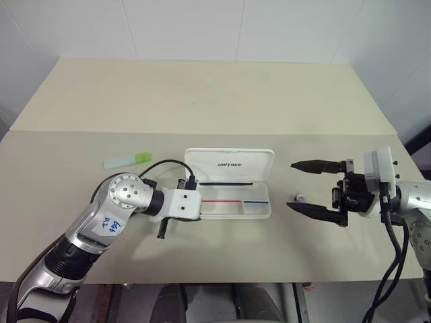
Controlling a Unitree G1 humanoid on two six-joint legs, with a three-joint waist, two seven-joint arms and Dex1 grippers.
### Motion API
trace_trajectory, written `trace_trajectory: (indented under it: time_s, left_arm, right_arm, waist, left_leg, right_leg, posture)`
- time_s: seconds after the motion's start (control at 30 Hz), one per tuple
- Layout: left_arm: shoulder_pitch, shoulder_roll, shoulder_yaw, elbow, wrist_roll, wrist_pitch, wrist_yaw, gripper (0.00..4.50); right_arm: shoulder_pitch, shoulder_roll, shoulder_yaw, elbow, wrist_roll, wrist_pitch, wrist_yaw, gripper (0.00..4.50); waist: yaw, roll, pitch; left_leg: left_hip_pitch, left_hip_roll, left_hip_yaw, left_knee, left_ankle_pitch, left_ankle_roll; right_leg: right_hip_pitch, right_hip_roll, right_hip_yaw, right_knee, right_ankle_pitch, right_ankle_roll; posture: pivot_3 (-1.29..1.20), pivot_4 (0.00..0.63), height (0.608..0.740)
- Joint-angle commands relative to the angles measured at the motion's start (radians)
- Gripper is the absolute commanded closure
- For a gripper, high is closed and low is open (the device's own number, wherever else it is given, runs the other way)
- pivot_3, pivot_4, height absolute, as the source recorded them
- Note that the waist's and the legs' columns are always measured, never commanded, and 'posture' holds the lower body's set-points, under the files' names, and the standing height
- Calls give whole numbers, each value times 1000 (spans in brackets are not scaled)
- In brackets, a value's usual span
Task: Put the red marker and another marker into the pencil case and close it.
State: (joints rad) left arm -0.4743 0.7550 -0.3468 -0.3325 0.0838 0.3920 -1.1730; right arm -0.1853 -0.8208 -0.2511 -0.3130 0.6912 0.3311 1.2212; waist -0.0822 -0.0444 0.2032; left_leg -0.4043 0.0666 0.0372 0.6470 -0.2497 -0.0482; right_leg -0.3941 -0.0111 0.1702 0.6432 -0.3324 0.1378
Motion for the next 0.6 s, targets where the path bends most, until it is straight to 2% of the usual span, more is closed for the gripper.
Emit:
trace_trajectory:
  time_s: [0.03, 0.27, 0.6]
  left_arm:
    - [11, -1, -21, -5, -4, 5, 0, 4219]
    - [0, -22, -16, -8, -13, 20, 25, 2051]
    - [-17, -13, 39, -54, -76, 42, 24, 2051]
  right_arm:
    - [-15, -13, -18, -29, 8, -8, -4, 0]
    - [-42, -1, 10, -4, -12, -21, -2, 0]
    - [-72, 22, 55, 18, -27, -30, 9, 0]
  waist:
    - [0, 0, 0]
    - [1, 0, 0]
    - [0, 0, 0]
  left_leg:
    - [0, 0, 0, 0, 0, 0]
    - [0, 0, 0, 0, 0, 0]
    - [0, 0, 0, 0, 0, 0]
  right_leg:
    - [0, 0, 0, 0, 0, 0]
    - [0, 0, 0, 0, 0, 0]
    - [0, 0, 0, 0, 0, 0]
  posture:
    - [0, 150, 740]
    - [0, 150, 740]
    - [0, 150, 740]
